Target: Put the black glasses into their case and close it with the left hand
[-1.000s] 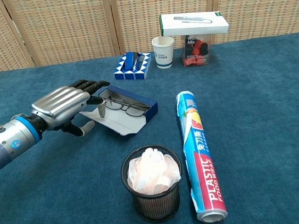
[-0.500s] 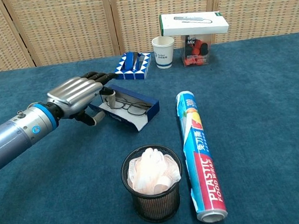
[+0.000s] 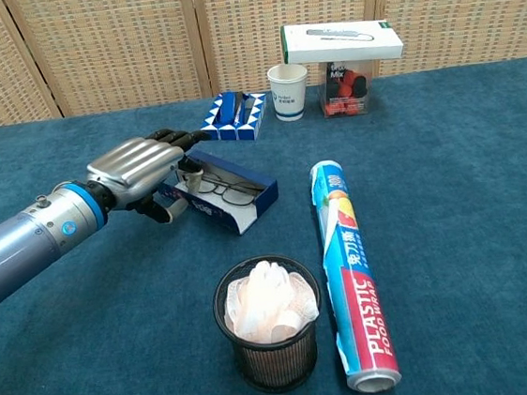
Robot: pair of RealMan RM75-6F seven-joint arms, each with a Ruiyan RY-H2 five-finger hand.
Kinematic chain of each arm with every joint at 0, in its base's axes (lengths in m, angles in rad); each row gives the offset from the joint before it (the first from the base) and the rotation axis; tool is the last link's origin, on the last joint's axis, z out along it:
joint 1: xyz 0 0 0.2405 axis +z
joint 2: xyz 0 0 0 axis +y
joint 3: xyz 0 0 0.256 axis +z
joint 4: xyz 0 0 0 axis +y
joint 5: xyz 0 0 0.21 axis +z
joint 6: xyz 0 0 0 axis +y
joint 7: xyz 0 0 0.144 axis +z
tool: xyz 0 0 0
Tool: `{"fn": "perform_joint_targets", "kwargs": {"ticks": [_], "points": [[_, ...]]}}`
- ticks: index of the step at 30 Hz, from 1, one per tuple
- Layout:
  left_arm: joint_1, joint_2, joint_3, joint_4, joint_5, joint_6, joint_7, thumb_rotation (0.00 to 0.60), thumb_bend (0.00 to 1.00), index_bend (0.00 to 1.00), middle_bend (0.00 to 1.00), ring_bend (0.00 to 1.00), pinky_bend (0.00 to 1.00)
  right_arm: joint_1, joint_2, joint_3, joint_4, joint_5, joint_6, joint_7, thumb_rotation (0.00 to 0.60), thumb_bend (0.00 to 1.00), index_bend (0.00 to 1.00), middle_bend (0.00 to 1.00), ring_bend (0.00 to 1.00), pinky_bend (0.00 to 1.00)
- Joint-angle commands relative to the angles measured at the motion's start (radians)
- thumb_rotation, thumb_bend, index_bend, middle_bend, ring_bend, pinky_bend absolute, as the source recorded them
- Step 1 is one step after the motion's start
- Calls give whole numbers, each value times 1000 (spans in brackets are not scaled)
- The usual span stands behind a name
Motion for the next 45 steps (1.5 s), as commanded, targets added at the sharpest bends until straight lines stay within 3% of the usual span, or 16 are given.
{"fn": "perform_joint_targets", "kwargs": {"ticks": [1,11,25,33,45], "points": [[14,18,8,-19,4,18,2,600,487,760,0,0,0,0,0,0,0,0,0,0,600,0,0,0,0,0],[130,199,102,-198,59,134,82,600,487,770,0,0,0,-1,-1,0,-2,1,1,-9,600,0,0,0,0,0],[245,453,213,-460,102,183,165,600,486,770,0,0,0,-1,-2,1,-6,4,2,-18,600,0,0,0,0,0],[224,471,172,-522,75,136,158,600,487,771,0,0,0,-1,-1,0,-6,2,3,-17,600,0,0,0,0,0],[169,390,116,-464,29,30,138,600,484,772,0,0,0,0,0,0,-6,2,1,-15,600,0,0,0,0,0]]}}
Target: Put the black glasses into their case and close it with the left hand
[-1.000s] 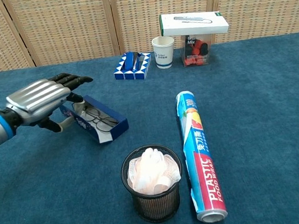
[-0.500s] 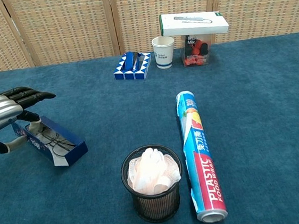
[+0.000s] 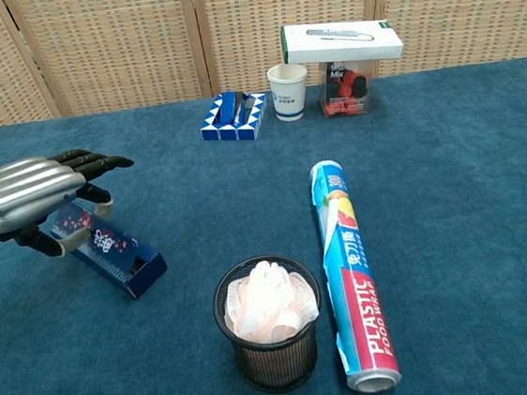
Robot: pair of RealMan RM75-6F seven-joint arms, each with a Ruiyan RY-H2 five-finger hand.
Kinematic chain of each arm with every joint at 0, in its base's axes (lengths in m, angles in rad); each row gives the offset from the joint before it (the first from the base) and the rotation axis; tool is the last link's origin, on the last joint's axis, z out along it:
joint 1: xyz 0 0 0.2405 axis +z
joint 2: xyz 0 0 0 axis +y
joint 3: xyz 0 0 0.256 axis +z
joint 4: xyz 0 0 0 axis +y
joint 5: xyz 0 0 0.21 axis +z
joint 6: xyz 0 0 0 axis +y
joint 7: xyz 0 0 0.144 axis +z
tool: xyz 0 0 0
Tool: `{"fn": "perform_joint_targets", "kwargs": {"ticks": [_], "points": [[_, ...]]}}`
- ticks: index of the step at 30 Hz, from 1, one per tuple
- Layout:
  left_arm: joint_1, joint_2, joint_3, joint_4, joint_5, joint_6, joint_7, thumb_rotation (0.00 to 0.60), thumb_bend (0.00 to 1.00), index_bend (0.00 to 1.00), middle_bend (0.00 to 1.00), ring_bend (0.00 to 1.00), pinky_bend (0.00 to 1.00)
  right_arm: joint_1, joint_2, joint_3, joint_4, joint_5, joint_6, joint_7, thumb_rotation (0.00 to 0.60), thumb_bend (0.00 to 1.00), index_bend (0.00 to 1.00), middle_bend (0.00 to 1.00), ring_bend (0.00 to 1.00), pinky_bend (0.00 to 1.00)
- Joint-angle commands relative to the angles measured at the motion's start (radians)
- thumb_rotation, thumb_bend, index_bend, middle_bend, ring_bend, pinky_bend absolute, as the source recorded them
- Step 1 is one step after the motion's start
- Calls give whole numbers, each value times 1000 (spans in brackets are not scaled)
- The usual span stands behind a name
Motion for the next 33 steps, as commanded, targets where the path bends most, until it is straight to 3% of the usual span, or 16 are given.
{"fn": "perform_joint_targets", "kwargs": {"ticks": [1,3,6,9,13,15,26,31,33], "points": [[-7,-13,-10,13,-12,-15,-1,600,482,770,0,0,0,0,0,0,0,0,0,0,600,0,0,0,0,0],[-10,-18,-11,17,-14,-21,-4,600,475,739,0,0,0,0,0,0,0,0,0,0,600,0,0,0,0,0],[-10,-21,-14,23,-14,-21,-4,600,467,614,0,0,0,1,1,0,-1,0,-2,0,600,0,0,0,0,0],[-10,-25,-18,29,-17,-20,-3,600,464,443,0,0,0,1,2,-1,-1,0,-3,2,600,0,0,0,0,0],[-12,-32,-26,38,-24,-23,-10,600,458,67,0,0,0,1,2,-1,-1,-1,-3,4,600,0,0,0,0,0],[-13,-31,-30,38,-24,-21,-19,600,455,2,0,0,0,1,2,-1,-1,-1,-3,5,600,0,0,0,0,0],[-19,7,-53,4,-17,8,-59,600,425,0,0,0,0,1,3,-2,-2,0,-3,4,600,0,0,0,0,0],[-34,123,-30,-129,9,-28,-118,600,192,0,0,0,0,2,3,-2,-2,1,-5,4,600,0,0,0,0,0],[-41,163,-21,-177,5,-57,-105,600,150,0,0,0,0,2,3,-2,-3,1,-6,4,600,0,0,0,0,0]]}}
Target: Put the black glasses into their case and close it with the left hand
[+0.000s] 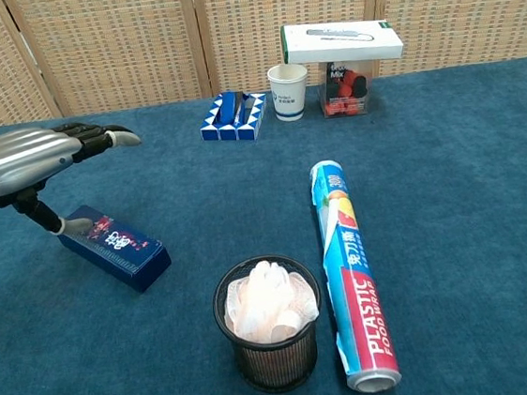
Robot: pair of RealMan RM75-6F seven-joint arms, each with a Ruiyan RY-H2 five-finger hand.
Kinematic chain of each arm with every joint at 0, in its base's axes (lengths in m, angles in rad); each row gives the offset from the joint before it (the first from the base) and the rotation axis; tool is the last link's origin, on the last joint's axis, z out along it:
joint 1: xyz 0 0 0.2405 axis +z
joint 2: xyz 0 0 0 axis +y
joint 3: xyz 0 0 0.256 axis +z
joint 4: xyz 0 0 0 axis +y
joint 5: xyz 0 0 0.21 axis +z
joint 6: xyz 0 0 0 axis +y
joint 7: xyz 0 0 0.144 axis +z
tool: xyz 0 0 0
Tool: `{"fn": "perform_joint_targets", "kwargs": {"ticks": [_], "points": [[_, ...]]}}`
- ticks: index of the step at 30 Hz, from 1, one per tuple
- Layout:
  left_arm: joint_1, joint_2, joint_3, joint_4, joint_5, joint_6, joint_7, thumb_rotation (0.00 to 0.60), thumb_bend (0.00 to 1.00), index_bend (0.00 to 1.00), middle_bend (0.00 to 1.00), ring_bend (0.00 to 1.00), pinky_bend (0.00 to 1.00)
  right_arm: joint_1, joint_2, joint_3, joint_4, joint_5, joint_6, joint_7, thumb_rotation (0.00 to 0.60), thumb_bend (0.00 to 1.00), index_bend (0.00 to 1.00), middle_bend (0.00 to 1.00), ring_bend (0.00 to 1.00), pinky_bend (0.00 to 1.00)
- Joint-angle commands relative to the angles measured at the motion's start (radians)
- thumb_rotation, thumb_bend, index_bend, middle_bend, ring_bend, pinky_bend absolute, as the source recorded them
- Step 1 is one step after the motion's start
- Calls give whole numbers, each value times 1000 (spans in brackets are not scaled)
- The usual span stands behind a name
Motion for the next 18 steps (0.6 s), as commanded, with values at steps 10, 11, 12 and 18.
{"fn": "perform_joint_targets", "kwargs": {"ticks": [10,11,12,18], "points": [[-42,50,20,-105,-131,-207,158,600,150,0,0,0,0,0,0,-1,-1,0,0,1,600,0,0,0,0,0],[-44,39,18,-94,-141,-214,168,600,153,0,0,0,0,0,1,-1,-1,1,-1,1,600,0,0,0,0,0],[-47,28,16,-83,-150,-221,177,600,155,0,0,0,0,0,1,-1,-2,1,-1,0,600,0,0,0,0,0],[-61,-28,0,-38,-195,-243,226,600,172,47,42,11,58,0,1,0,-2,2,-3,0,600,0,0,0,0,0]]}}
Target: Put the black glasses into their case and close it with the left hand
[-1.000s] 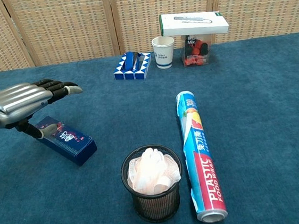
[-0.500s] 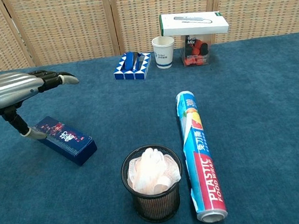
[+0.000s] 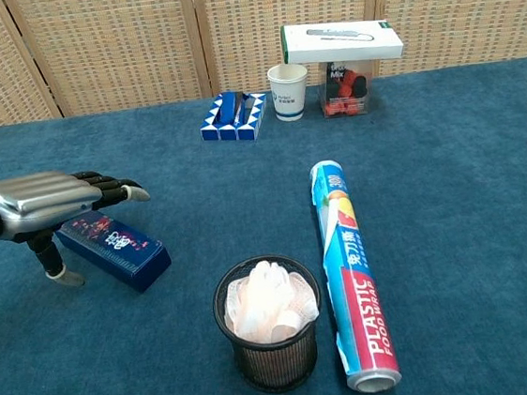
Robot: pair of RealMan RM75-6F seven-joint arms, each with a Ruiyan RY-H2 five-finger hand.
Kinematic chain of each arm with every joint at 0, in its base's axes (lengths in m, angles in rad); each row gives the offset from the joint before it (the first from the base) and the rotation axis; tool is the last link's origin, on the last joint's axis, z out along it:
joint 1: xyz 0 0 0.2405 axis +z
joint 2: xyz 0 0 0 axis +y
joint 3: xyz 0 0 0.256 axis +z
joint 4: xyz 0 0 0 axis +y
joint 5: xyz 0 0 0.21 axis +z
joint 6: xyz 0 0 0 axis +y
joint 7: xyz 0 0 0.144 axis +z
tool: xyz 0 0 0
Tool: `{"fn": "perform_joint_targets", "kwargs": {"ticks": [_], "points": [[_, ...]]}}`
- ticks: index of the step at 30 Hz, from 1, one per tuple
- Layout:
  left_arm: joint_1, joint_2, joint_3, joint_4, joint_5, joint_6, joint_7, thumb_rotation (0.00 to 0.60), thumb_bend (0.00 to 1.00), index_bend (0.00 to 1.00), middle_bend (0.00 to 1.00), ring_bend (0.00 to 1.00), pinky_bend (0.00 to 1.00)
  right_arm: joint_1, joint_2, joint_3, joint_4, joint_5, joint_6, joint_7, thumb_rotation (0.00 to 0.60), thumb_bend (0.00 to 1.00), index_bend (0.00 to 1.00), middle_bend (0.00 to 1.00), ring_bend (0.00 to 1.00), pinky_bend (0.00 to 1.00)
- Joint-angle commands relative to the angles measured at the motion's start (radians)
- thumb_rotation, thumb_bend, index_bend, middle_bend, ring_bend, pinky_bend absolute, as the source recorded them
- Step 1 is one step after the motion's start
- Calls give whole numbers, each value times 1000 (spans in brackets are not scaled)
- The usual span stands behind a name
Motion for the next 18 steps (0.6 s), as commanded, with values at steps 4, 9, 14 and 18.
{"fn": "perform_joint_targets", "kwargs": {"ticks": [4,9,14,18], "points": [[-8,-42,-19,28,-23,15,41,600,205,216,280,176,168,0,0,0,0,0,0,1,600,0,0,0,0,0],[-2,-77,-25,61,-8,58,50,600,247,410,491,357,248,1,1,-1,1,-1,-1,4,600,0,0,0,0,0],[2,-94,-25,82,7,84,47,600,271,521,560,417,261,1,1,-1,1,-2,-2,5,600,0,0,0,0,0],[4,-97,-22,90,16,93,46,600,247,519,534,403,261,1,2,-1,0,-1,-2,4,600,0,0,0,0,0]]}}
